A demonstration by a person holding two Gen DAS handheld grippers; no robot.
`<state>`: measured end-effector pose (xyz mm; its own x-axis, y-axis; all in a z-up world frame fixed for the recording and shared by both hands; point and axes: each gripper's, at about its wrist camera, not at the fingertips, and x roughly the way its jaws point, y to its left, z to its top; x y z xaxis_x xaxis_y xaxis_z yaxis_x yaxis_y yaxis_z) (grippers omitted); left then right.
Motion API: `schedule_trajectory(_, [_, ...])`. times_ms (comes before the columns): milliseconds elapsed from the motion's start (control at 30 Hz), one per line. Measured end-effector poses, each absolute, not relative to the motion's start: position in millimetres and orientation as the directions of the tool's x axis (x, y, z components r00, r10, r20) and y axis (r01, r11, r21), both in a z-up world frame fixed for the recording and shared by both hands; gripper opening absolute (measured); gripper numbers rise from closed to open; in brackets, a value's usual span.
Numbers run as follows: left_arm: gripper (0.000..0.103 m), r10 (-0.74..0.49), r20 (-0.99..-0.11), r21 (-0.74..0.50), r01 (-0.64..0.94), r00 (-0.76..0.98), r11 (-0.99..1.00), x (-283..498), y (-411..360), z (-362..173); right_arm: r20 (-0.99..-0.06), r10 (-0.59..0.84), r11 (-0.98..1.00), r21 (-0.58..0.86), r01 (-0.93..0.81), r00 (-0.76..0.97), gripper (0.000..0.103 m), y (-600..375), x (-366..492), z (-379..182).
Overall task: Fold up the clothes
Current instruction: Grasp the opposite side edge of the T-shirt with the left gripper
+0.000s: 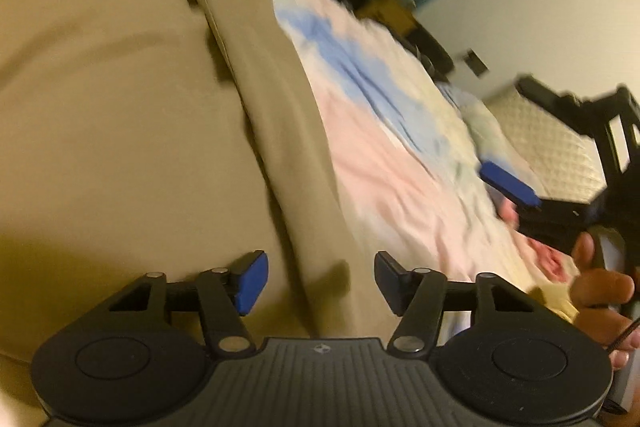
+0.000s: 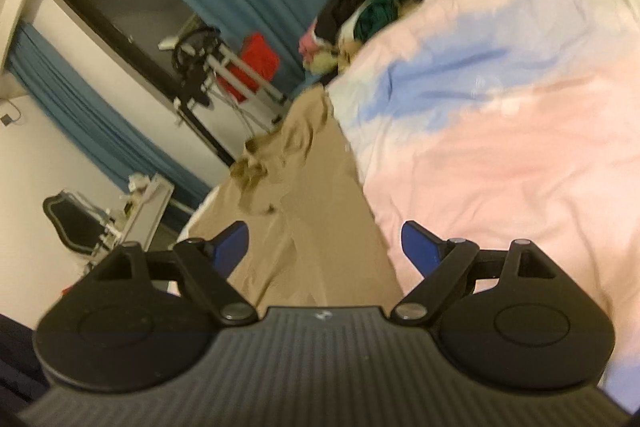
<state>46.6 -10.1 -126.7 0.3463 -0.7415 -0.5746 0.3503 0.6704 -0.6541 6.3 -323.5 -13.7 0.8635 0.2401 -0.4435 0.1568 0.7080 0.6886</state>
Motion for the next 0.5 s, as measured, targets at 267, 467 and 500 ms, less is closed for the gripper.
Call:
schedule_trajectory(267, [0.056, -0.873, -0.451, -0.830, 0.271, 0.187, 0.487, 62, -11, -167, -0.491, 0.296, 0.725, 0.674, 0.142, 0.819, 0.085, -304, 19, -24])
schedule_trajectory(467, [0.044, -0.899, -0.419, -0.868, 0.234, 0.130, 0.438, 58, -15, -184, -0.522, 0.324, 0.747, 0.653, 0.125, 0.789, 0.085, -289, 27, -28])
schedule_trajectory(500, [0.040, -0.903, -0.413, -0.874, 0.227, 0.121, 0.430, 57, -16, -187, -0.525, 0.321, 0.750, 0.649, 0.126, 0.788, 0.085, -288, 27, -28])
